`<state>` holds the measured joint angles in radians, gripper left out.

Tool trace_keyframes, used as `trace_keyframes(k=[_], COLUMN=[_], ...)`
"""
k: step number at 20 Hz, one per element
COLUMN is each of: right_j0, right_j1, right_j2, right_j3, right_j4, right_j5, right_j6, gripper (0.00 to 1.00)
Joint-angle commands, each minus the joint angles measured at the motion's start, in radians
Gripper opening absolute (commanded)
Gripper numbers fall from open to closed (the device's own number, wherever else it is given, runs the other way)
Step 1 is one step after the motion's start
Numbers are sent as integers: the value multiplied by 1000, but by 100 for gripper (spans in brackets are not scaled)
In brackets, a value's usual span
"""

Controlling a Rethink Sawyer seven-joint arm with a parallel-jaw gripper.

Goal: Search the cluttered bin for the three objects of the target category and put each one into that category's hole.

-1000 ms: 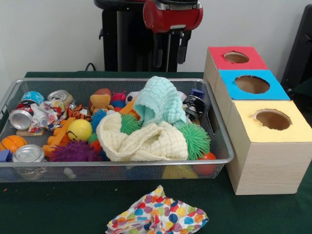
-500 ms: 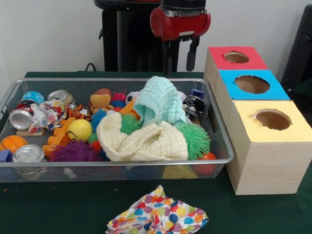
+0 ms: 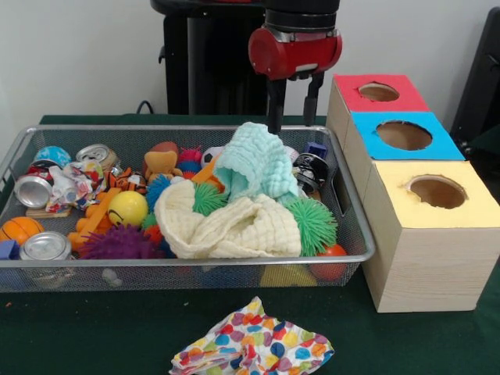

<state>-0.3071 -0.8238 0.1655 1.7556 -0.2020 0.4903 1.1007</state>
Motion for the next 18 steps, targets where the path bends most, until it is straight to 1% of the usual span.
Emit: trace_keyframes(k=[1,4,8,10,13,15,18], right_j0=[-16,-10,-20,-20,-50,-80,-108], right_j1=[54,65,68,74,63,52,54], right_j2=[77,72,79,59,57,77,98], right_j3=[23,10,8,-2,-2,9,20], right_j4=[-82,-90,-101,-115,-124,-124,-131], right_j5=[-23,-29,-33,-26,7,12,10], right_j6=[23,38,37,41,10,-15,-30], gripper=[100,100,100,100,100,100,100])
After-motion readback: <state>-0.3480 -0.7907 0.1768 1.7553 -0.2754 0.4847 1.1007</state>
